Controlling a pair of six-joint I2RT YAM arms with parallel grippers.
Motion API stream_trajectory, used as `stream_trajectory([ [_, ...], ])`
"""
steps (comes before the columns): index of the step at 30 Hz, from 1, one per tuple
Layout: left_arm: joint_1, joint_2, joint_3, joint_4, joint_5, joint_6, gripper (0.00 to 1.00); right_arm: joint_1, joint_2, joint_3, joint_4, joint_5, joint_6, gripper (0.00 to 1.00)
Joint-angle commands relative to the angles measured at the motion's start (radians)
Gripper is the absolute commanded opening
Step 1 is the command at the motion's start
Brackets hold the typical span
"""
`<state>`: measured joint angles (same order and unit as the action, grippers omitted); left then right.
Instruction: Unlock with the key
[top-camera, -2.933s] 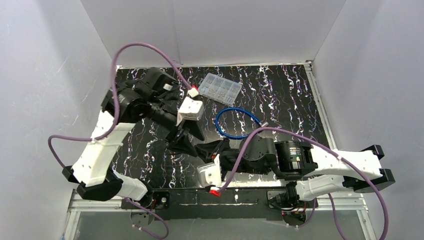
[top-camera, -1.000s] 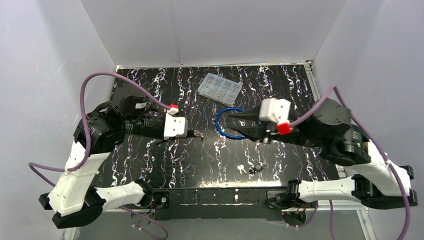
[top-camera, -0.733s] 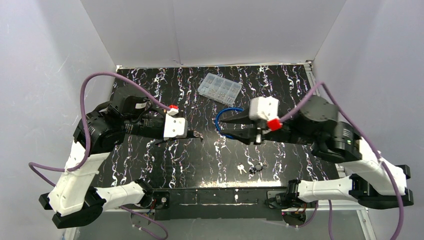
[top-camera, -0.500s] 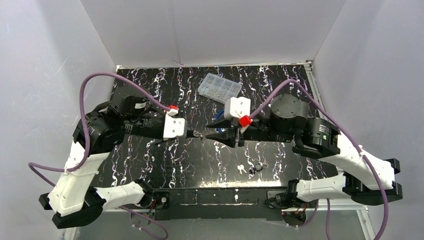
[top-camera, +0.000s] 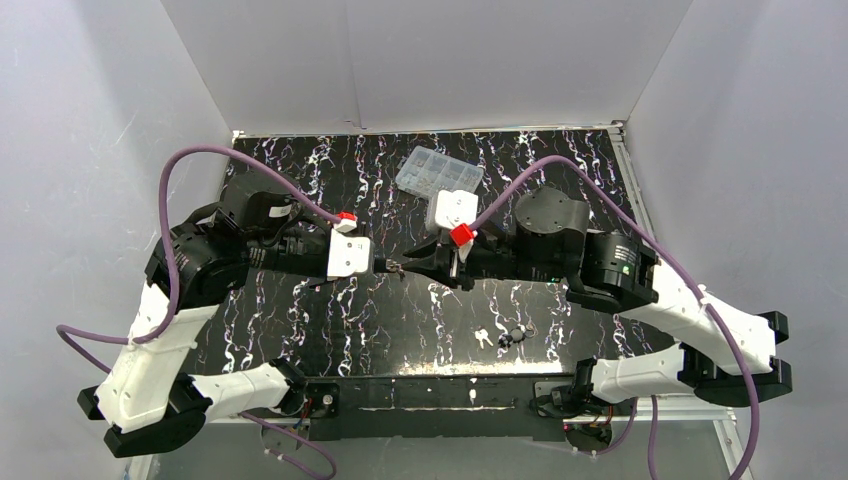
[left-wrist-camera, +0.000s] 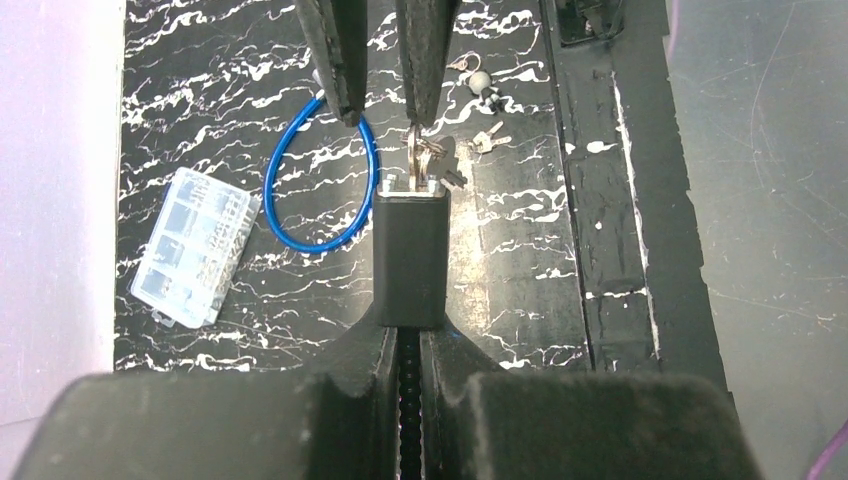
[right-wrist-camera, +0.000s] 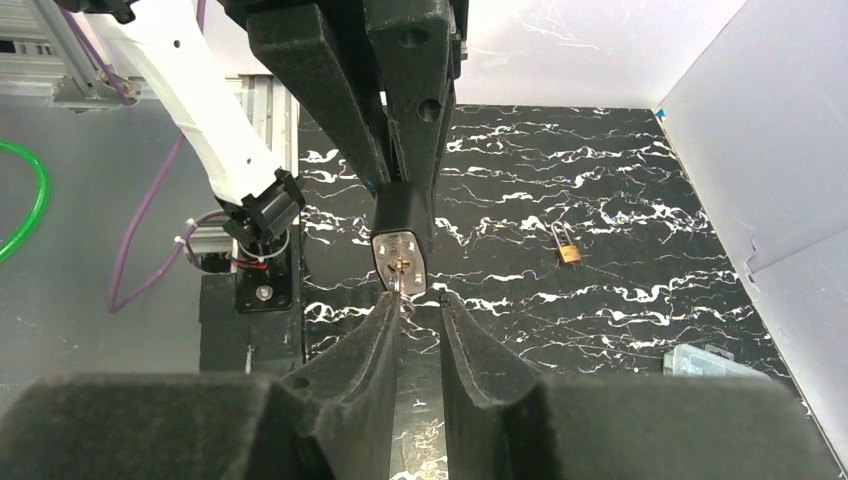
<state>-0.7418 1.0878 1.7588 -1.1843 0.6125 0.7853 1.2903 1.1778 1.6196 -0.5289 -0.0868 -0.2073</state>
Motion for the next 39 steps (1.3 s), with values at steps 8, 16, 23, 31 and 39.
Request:
stream_trajectory([
  [8,-0.003,-0.007,0.027,-0.009,0.006,0.014,0.0,0.01,0.023,0.031,0.037,0.048,-0.001,0.27],
  [16,-0.003,-0.013,0.018,-0.012,-0.011,0.017,0.0,0.016,0.005,0.014,0.034,-0.006,-0.001,0.33],
  [23,-0.003,-0.017,0.016,-0.015,-0.016,0.027,0.0,0.017,0.003,0.021,0.027,-0.04,0.006,0.35],
  [31,-0.003,-0.017,0.024,-0.015,-0.014,0.026,0.0,0.018,0.061,0.064,-0.007,0.023,-0.008,0.2],
  [39,-0.003,-0.022,0.029,-0.016,-0.016,0.024,0.0,0.022,0.08,0.072,0.008,0.046,-0.009,0.11],
])
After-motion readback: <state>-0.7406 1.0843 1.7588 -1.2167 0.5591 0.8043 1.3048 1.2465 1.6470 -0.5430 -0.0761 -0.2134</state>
